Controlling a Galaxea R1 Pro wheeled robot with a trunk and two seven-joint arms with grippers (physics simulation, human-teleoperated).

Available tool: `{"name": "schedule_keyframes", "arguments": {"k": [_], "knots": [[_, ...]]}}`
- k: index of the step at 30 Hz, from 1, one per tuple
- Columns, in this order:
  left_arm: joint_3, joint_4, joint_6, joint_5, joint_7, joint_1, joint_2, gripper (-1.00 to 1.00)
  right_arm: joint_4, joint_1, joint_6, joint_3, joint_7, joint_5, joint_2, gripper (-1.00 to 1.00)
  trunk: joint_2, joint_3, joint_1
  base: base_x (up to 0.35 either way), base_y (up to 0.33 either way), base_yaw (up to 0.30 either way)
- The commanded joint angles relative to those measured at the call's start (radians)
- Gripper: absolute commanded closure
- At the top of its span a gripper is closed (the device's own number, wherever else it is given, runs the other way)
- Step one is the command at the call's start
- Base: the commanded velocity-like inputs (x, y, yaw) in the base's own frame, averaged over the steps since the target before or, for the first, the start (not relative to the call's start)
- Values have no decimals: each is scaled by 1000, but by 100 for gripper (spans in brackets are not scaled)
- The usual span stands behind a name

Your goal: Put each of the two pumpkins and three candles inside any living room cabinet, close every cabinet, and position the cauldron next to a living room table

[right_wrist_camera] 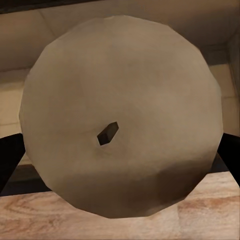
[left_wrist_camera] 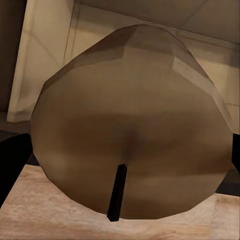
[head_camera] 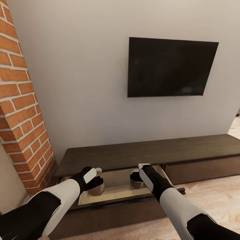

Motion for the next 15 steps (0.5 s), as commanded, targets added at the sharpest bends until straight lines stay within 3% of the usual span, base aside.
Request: {"name": "schedule_keyframes", "arguments": {"k": [1,7,15], "knots": [[-9,-2,4,10,7,-1,0,100,-1,-1,2,6,-9,-10,-1,100,-8,-4,4,0,0,0],[-8,-2,4,8,7,0,0,100,-2,-1,2,6,-9,-10,-1,100,-50,-23,27,0,0,0],[-9,-2,0,8,6,0,1,100,-2,-1,2,7,-9,-10,-1,100,-50,-23,27,0,0,0]]}}
